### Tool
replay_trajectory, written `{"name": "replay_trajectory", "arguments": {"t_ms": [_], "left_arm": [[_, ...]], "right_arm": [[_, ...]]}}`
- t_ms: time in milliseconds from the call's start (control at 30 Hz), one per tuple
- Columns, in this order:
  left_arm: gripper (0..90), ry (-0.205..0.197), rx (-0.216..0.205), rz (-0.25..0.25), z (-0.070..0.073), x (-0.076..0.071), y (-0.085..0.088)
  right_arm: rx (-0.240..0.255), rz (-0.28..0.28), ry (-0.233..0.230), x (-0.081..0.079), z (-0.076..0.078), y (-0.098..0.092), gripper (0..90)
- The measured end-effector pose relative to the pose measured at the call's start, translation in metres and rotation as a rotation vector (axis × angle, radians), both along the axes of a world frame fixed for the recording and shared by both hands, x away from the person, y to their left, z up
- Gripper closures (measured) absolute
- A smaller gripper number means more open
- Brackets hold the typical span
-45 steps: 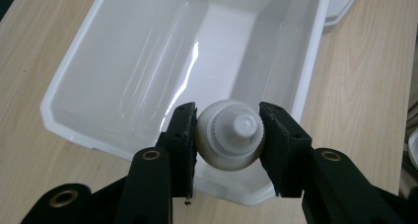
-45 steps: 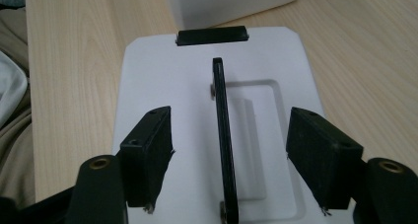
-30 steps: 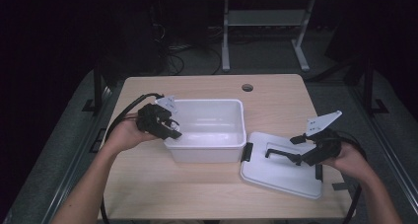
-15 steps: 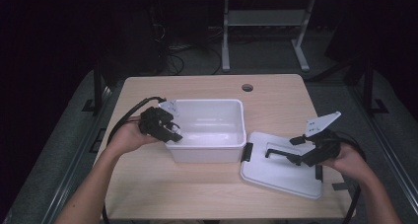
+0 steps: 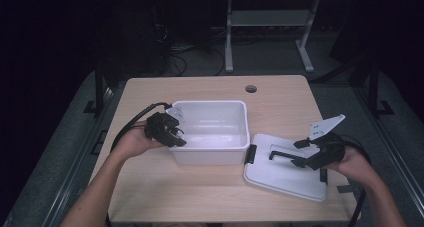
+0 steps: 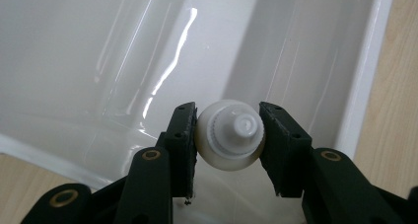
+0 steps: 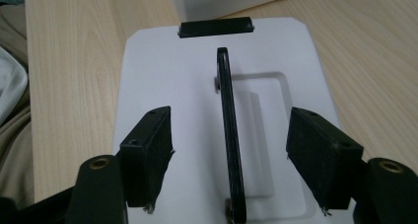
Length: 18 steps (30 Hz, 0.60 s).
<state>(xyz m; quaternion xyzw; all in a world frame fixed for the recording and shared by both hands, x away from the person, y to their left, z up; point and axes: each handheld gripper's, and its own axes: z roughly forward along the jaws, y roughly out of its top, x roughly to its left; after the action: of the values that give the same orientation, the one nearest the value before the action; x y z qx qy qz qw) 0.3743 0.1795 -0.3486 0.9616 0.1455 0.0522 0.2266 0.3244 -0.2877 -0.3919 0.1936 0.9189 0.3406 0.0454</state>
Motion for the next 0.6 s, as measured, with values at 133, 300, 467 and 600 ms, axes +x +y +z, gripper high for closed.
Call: {"name": "replay_trajectory", "arguments": {"t_ms": [133, 300, 467, 600], "left_arm": [[60.0, 0.006, 0.006, 0.001, -0.0018, 0.0009, -0.0004], [60.0, 0.015, 0.004, -0.006, -0.0027, -0.0007, -0.0026], [60.0, 0.012, 0.023, -0.003, -0.0045, 0.0008, -0.0033], [60.0, 0.017, 0.027, 0.002, -0.0054, 0.002, -0.0025]], "right_arm": [[0.0, 0.0, -0.002, 0.0, -0.0003, -0.0006, 33.4], [0.002, -0.002, 0.004, -0.0006, -0.0011, -0.0011, 33.4], [0.001, 0.003, 0.002, 0.0001, -0.0019, -0.0003, 33.4], [0.003, 0.003, 0.002, 0.0004, -0.0021, -0.0009, 33.4]]}}
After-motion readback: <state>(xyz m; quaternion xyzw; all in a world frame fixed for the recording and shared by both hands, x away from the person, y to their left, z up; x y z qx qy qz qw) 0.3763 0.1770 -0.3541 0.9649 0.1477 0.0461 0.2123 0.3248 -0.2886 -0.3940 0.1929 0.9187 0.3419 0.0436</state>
